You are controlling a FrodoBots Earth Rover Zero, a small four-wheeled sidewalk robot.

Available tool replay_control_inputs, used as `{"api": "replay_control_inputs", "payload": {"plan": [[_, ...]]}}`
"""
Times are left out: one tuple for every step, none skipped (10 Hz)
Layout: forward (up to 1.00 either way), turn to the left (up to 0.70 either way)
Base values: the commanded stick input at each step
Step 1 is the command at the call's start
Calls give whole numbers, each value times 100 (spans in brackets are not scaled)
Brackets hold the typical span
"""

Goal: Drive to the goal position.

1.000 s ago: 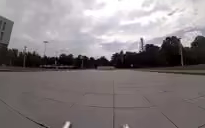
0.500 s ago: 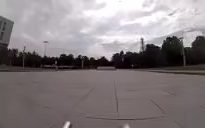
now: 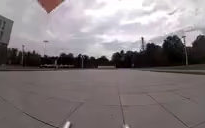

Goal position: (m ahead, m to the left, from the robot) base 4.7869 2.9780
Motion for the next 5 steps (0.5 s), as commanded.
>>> {"api": "replay_control_inputs", "payload": {"plan": [[70, 0], [70, 0], [70, 0], [70, 0], [70, 0]]}}
